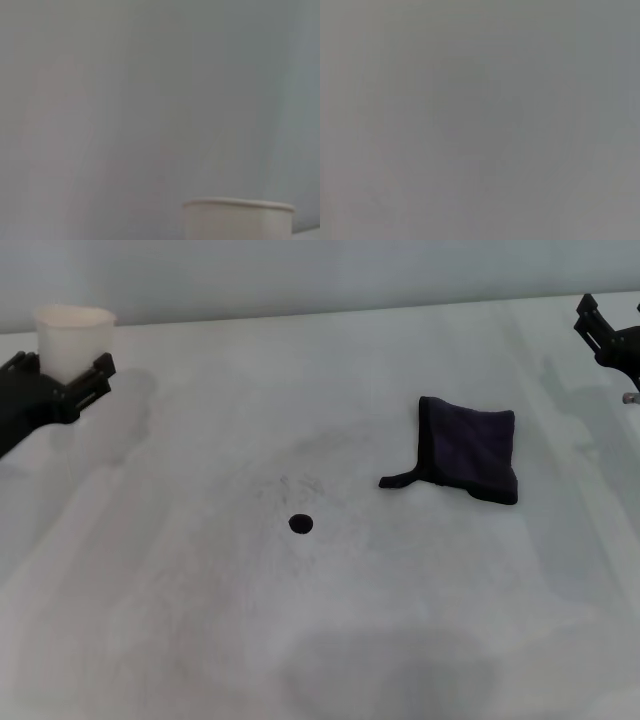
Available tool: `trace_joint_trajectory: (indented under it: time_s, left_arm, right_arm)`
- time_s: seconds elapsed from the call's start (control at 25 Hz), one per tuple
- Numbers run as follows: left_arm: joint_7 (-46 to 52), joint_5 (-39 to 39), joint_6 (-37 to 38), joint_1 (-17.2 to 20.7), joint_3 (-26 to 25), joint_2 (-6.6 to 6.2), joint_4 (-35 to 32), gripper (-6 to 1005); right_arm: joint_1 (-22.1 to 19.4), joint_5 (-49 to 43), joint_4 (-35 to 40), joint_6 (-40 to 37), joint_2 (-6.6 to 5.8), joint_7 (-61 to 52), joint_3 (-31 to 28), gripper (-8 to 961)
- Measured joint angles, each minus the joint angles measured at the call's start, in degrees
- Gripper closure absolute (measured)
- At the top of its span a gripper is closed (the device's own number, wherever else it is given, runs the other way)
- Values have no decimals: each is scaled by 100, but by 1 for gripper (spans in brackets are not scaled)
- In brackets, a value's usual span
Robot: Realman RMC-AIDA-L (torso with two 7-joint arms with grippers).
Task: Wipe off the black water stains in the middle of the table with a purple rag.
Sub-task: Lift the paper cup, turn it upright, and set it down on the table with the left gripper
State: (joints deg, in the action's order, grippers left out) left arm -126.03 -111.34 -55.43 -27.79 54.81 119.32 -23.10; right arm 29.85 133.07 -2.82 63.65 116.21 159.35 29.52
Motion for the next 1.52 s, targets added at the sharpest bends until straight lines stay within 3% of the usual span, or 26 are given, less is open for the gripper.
trace_joint_trajectory:
  time_s: [0.28, 0.36, 0.84, 1.52]
  left_arm:
    - [-3166, -1896, -1293, -216, 3, 78, 1858, 245]
    - [-3373, -2020, -1328, -311, 4, 86, 2075, 244]
    - [-3431, -1969, -599, -670, 3, 109, 2514, 234]
    - [-3385, -1730, -440, -528, -49, 143, 2910, 234]
  right_arm:
    - [39, -14, -15, -2, 0, -1, 0, 96]
    - [49, -20, -39, -2, -1, -4, 0, 96]
    - [45, -38, -142, 164, -2, -17, 0, 96]
    - [52, -33, -140, 189, -2, -18, 1, 95]
